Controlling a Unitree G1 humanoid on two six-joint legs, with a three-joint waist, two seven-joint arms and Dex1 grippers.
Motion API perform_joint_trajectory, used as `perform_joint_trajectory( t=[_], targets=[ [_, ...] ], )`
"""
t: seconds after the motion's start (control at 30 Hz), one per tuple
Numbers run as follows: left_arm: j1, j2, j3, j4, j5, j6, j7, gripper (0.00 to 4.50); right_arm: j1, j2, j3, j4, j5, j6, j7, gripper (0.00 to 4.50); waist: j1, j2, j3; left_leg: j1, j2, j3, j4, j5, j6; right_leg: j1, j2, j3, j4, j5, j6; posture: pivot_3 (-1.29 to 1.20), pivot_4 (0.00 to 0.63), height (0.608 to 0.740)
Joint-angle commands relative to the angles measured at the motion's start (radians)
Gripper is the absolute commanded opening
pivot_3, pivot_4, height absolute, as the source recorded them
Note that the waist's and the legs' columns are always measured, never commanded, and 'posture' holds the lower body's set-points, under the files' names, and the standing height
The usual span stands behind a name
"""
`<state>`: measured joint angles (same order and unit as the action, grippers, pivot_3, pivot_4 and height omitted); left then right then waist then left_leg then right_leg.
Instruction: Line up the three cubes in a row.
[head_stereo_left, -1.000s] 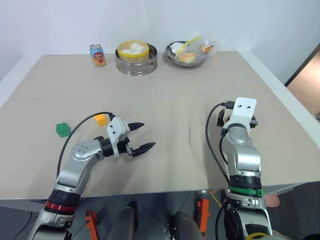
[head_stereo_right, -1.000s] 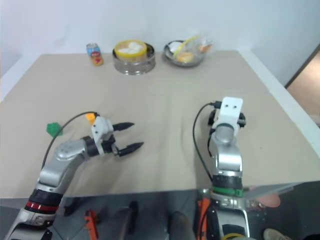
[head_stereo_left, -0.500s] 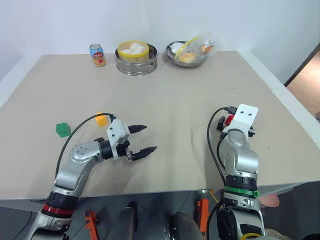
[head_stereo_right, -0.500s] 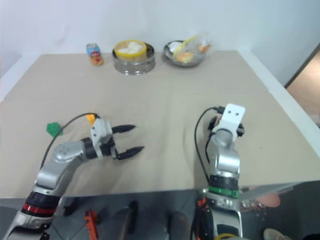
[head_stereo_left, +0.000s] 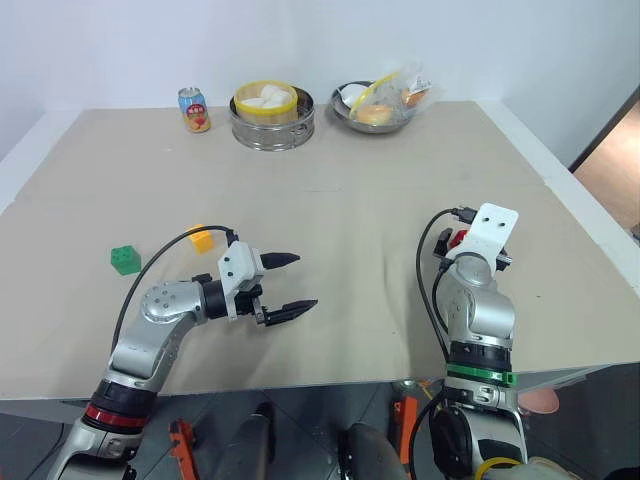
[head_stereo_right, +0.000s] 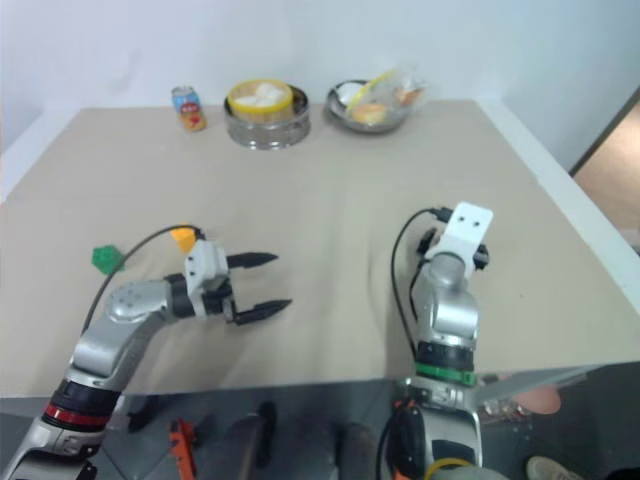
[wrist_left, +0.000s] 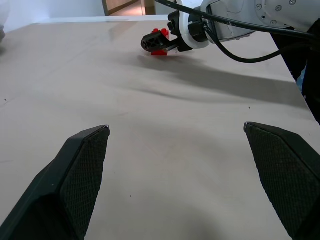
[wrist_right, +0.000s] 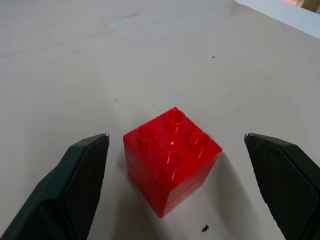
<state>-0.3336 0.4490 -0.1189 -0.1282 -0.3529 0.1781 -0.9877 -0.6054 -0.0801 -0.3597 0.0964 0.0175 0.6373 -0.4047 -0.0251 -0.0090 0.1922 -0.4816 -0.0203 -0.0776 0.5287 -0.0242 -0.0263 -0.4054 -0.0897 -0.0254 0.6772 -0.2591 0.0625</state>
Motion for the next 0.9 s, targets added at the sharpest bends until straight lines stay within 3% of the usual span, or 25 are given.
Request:
perform_joint_trajectory(
  t=[0.03, 0.3, 0.57, 0.9],
  targets=[
    [-0.018, -0.003, 0.009, -0.013, 0.002, -0.02, 0.011, 4.48, -0.027, -0.002, -0.02, -0.001, 0.014, -0.028, -0.02, 4.24, 0.0, 0.0, 0.0, 0.0, 0.0, 0.0, 0.0, 0.0, 0.0, 0.0, 0.0, 0.0, 0.0, 0.0, 0.0, 0.0, 0.15, 0.74],
    [-0.014, -0.004, 0.006, -0.011, 0.009, -0.022, 0.023, 4.5, -0.03, -0.016, -0.005, 0.022, 0.015, -0.044, -0.015, 1.85, 0.0, 0.0, 0.0, 0.0, 0.0, 0.0, 0.0, 0.0, 0.0, 0.0, 0.0, 0.0, 0.0, 0.0, 0.0, 0.0, 0.15, 0.74],
    [-0.008, -0.005, 0.009, -0.01, 0.017, -0.025, 0.033, 4.5, -0.022, -0.039, 0.064, -0.009, 0.003, -0.039, 0.05, 1.85, 0.0, 0.0, 0.0, 0.0, 0.0, 0.001, 0.0, 0.0, 0.0, 0.0, 0.0, 0.0, 0.0, 0.0, 0.0, 0.0, 0.15, 0.74],
    [0.031, 0.015, 0.035, -0.015, 0.023, -0.03, 0.059, 4.5, -0.013, -0.197, 0.267, -0.184, 0.109, 0.082, 0.498, 1.85, 0.0, 0.001, 0.0, -0.002, 0.001, 0.001, 0.0, 0.0, 0.0, -0.001, 0.0, 0.0, -0.002, 0.0, 0.0, 0.0, 0.15, 0.74]
  ],
)
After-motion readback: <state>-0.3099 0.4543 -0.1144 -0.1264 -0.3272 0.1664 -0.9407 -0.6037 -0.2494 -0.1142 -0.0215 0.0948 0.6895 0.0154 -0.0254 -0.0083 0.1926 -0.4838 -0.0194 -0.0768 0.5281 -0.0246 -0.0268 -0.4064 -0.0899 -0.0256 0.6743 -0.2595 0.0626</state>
